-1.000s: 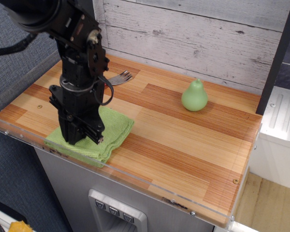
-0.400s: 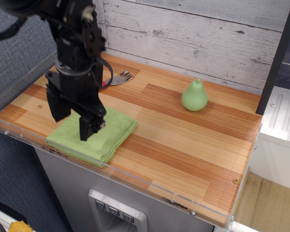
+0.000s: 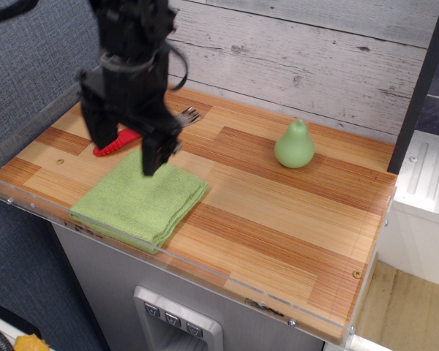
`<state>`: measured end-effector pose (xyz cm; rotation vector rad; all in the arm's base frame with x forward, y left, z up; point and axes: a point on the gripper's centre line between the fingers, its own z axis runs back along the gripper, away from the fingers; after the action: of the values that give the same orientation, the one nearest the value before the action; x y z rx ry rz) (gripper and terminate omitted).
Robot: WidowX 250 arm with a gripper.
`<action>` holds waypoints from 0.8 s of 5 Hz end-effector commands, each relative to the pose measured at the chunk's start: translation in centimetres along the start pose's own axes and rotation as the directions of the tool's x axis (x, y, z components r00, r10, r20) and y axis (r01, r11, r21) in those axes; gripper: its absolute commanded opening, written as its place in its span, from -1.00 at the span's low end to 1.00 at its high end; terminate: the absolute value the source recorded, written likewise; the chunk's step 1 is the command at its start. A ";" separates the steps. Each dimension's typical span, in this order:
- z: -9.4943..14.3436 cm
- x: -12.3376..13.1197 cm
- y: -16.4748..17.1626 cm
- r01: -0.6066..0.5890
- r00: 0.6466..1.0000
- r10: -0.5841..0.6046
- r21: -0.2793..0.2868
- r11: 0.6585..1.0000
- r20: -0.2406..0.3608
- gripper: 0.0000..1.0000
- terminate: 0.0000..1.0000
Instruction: Move the green cloth to the left edge of the table
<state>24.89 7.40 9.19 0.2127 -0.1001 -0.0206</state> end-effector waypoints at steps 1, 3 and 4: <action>3.6 4.9 -1.7 0.074 0.990 -0.061 -0.093 0.993 0.129 1.00 -1.00; 6.0 6.5 -3.2 0.057 0.990 -0.041 -0.110 0.992 0.137 1.00 -1.00; 7.5 6.5 -3.7 0.076 0.983 -0.057 -0.106 0.991 0.173 1.00 -1.00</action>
<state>30.44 1.98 14.21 0.0944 -0.1984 -0.1098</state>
